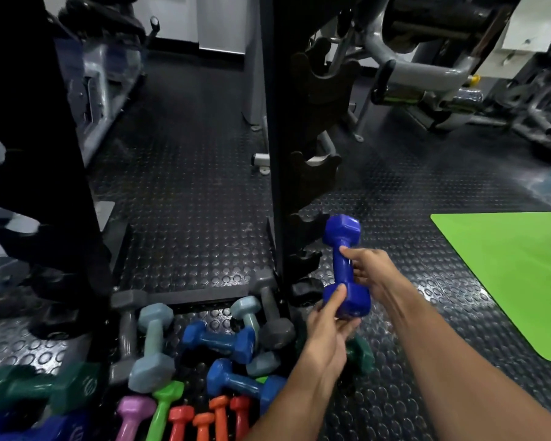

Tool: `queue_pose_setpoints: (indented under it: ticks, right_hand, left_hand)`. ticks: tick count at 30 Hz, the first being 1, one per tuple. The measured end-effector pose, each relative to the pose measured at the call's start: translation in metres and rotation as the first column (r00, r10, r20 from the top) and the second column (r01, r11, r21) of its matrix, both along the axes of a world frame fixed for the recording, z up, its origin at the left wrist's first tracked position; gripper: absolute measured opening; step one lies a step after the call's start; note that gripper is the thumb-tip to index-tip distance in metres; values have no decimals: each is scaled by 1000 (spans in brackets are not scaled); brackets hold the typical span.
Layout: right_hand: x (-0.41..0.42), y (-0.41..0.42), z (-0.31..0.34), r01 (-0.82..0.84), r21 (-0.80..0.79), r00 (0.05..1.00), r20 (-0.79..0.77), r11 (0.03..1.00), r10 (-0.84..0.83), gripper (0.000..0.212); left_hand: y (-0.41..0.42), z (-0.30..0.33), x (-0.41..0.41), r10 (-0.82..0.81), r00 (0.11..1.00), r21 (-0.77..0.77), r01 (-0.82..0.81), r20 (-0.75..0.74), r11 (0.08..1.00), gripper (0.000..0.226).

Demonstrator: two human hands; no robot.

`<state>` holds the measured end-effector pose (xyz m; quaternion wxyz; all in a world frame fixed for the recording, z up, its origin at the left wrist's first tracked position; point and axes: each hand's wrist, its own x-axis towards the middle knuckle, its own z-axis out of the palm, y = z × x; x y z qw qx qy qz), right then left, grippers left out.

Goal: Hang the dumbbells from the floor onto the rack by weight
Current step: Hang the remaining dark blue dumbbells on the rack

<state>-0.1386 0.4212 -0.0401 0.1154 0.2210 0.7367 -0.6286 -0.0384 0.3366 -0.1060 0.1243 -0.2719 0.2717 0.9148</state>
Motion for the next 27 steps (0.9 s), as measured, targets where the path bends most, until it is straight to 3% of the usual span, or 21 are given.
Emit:
queue_pose_setpoints:
  ticks: [3, 13, 18, 23, 27]
  right_hand:
    - [-24, -3, 7, -18, -7, 1000, -10, 1000, 18, 13]
    - [-81, -20, 2, -48, -2, 999, -15, 999, 48, 19]
    - [-98, -40, -7, -53, -6, 998, -18, 999, 53, 23]
    - [-105, -51, -14, -44, 23, 999, -24, 999, 45, 24]
    - [-104, -50, -13, -82, 37, 996, -38, 996, 84, 18]
  left_hand:
    - [4, 7, -22, 48, 999, 26, -47, -16, 999, 60]
    - [-9, 10, -61, 99, 992, 21, -97, -74, 995, 50]
    - [-22, 5, -70, 119, 987, 46, -115, -109, 992, 23]
    - [-29, 7, -68, 153, 987, 48, -151, -50, 987, 44]
    - [-35, 7, -64, 145, 987, 65, -141, -65, 988, 41]
